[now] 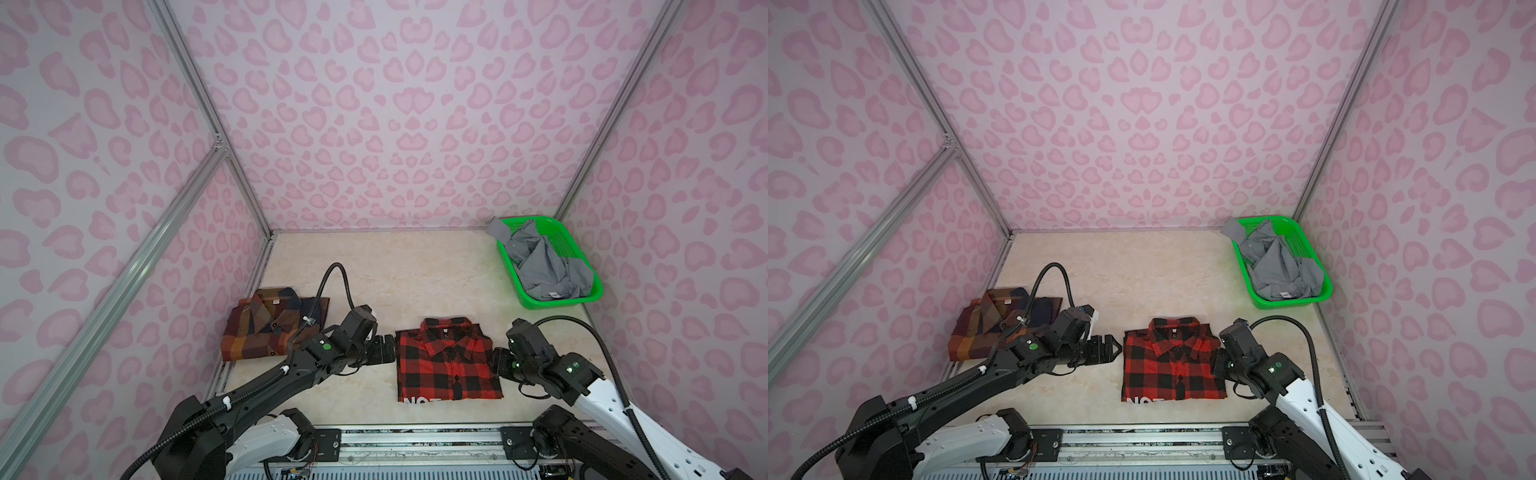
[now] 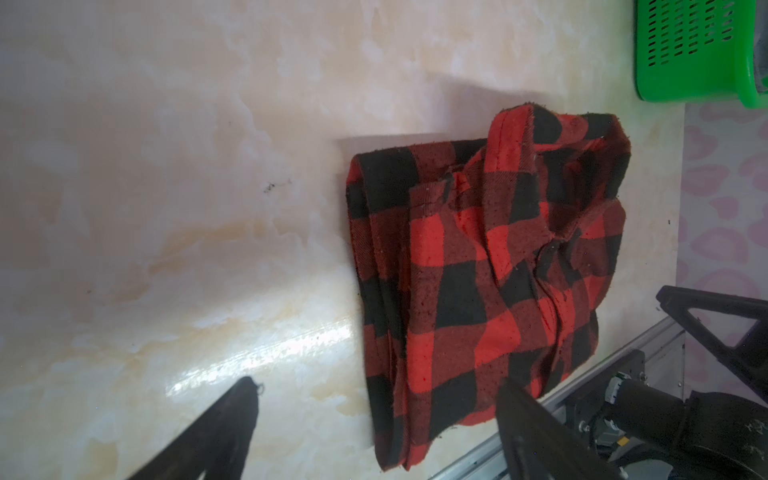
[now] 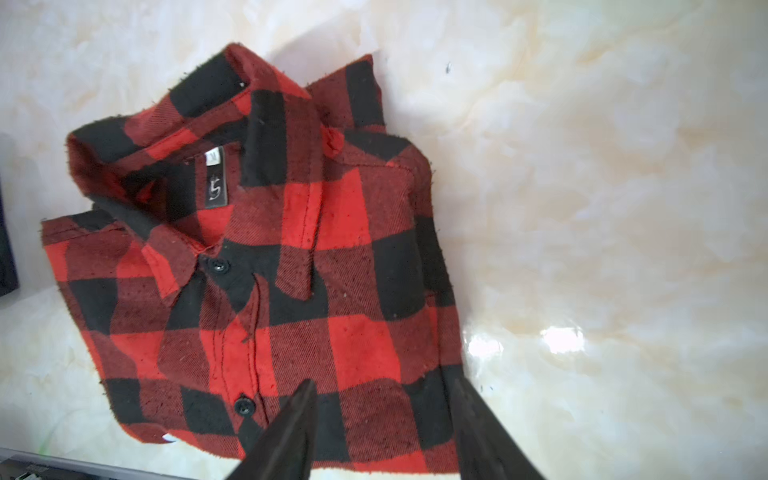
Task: Fold and stack the long sleeve shirts
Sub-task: 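Grasp the folded red check shirt's sides with both grippers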
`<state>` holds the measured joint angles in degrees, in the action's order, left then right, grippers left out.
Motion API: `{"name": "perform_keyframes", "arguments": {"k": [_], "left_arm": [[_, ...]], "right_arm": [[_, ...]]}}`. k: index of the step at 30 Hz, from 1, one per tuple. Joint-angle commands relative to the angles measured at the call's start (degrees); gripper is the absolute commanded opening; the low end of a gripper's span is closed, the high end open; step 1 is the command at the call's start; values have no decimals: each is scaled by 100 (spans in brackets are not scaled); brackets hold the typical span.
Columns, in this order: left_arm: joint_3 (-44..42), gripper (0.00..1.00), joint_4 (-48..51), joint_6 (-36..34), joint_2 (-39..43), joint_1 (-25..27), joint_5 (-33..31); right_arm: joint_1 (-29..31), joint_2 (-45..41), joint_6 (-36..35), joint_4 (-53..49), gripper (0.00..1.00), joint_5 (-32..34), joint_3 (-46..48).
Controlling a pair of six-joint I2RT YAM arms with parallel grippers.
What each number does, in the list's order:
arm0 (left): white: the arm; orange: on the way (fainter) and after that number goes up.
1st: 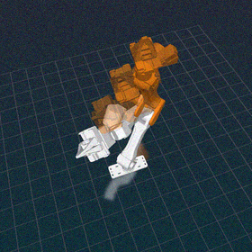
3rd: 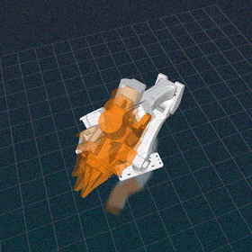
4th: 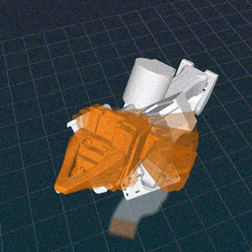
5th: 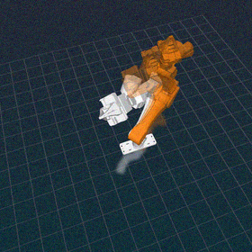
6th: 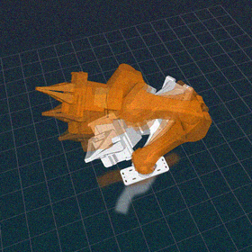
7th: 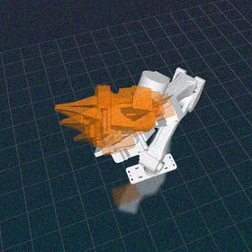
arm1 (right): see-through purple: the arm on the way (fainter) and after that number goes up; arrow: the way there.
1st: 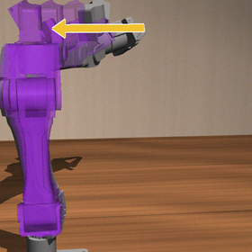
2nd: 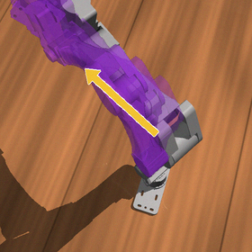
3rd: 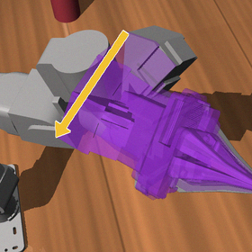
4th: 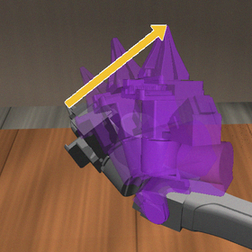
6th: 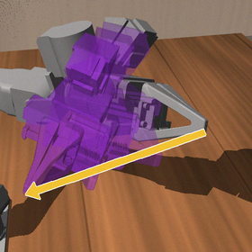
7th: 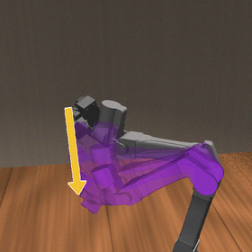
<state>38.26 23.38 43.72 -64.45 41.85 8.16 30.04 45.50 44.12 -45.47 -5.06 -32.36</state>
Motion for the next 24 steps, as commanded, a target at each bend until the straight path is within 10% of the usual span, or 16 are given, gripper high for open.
{"name": "perform_keyframes", "arguments": {"k": [1, 13, 19, 24], "left_arm": [[26, 89, -330, -88, -128, 6, 133], [127, 81, -1043, -66, -1204, 400, 366], [118, 62, -1131, -74, -1606, 416, 210], [134, 38, -1175, -90, -1702, 412, 14]], "right_arm": [[-80, 349, -546, 429, 53, -312, -40], [-256, 1917, -944, 1194, 51, 77, -86], [-240, 2206, -1141, 1544, 20, -452, -286], [-144, 1972, -1209, 1469, 17, -422, -411]]}}
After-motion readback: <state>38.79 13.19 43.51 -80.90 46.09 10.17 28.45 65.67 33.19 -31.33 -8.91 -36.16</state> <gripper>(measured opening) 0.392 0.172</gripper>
